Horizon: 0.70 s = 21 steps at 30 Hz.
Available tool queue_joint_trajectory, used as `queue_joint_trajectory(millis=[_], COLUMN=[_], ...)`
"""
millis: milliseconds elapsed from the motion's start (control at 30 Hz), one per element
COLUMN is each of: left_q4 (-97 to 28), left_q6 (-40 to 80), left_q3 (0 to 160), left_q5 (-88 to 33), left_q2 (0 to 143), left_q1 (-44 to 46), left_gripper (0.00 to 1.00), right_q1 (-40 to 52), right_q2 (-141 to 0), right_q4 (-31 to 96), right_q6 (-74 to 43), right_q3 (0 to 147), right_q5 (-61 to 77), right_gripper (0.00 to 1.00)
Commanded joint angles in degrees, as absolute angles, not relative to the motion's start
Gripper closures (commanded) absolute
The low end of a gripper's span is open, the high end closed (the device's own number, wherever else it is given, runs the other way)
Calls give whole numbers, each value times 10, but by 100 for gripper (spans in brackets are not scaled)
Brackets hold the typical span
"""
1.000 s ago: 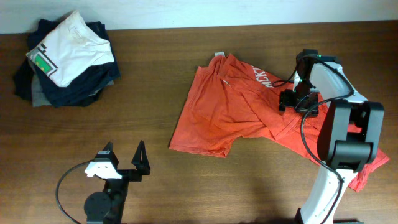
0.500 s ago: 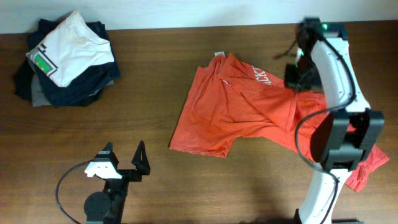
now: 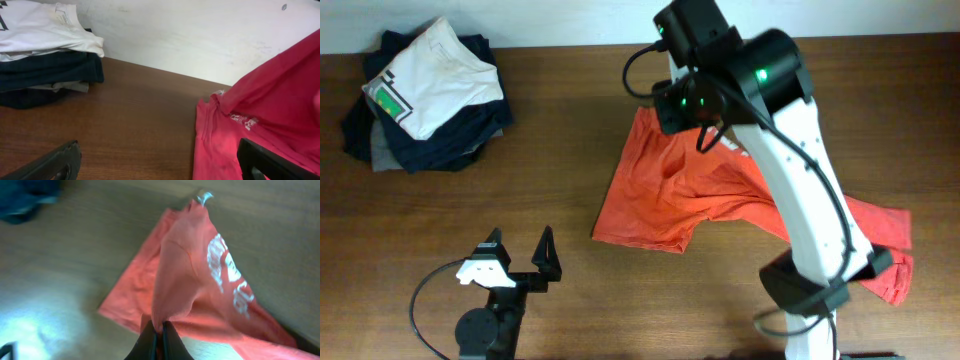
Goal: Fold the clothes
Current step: 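Drag the orange shirt leftward to table center with the right gripper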
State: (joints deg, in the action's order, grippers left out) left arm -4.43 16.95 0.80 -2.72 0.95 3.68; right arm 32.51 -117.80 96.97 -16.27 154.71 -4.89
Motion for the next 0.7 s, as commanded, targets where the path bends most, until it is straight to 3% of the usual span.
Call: queue_joint_trajectory(millis=[0, 300, 467, 567, 667], left_q4=[-46, -43, -40, -48, -48], left_q6=[164, 164, 165, 165, 165], left_q3=[5, 5, 5, 5, 5], left_q5=[-26, -22, -10, -17, -21], left_q2=[7, 7, 7, 8, 9], left_q1=[36, 36, 36, 36, 36], left_gripper=[1, 1, 1, 1, 1], right_q1=[367, 478, 481, 439, 273], right_q2=[-1092, -1039, -1039, -1039, -1058], right_q4=[973, 973, 973, 973, 920], right_q6=[-172, -200, -200, -203, -200], right_q3=[1557, 1555, 1555, 1555, 1555], right_q5=[-48, -6, -76, -200, -220], right_gripper=[96, 96, 96, 96, 96])
